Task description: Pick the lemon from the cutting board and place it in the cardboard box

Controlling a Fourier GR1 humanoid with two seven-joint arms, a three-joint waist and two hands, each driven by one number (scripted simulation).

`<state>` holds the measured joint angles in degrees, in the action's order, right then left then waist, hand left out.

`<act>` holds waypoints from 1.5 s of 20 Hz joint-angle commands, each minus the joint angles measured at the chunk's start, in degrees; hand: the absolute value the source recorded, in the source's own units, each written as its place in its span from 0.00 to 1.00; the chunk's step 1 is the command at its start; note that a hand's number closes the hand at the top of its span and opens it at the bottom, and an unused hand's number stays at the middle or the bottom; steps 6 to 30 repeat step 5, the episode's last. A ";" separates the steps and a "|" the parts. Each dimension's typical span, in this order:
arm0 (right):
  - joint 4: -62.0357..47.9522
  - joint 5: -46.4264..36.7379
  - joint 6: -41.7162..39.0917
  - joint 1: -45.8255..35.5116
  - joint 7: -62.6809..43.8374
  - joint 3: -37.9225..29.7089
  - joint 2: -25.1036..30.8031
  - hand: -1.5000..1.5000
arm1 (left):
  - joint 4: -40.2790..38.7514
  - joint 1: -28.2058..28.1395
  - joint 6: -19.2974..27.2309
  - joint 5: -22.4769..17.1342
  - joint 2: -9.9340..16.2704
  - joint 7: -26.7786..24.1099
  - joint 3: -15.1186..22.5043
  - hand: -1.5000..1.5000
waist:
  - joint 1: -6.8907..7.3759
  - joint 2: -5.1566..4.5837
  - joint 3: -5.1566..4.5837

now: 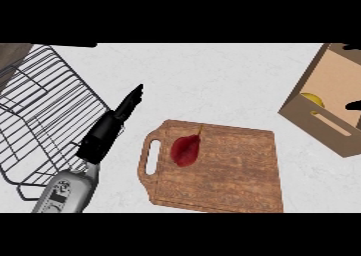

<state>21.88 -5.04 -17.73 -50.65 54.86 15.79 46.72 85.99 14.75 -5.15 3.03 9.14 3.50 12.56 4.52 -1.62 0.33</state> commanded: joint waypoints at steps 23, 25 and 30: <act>-6.96 12.35 -21.62 -3.16 -1.69 -8.39 1.41 0.00 | 0.71 0.74 0.51 0.60 -0.69 0.33 0.46 0.50 | 0.18 -0.48 0.20; -6.96 12.35 -21.62 -3.16 -1.69 -8.39 1.41 0.00 | 0.71 0.74 0.51 0.60 -0.69 0.33 0.46 0.50 | 0.18 -0.48 0.20; -6.96 12.35 -21.62 -3.16 -1.69 -8.39 1.41 0.00 | 0.71 0.74 0.51 0.60 -0.69 0.33 0.46 0.50 | 0.18 -0.48 0.20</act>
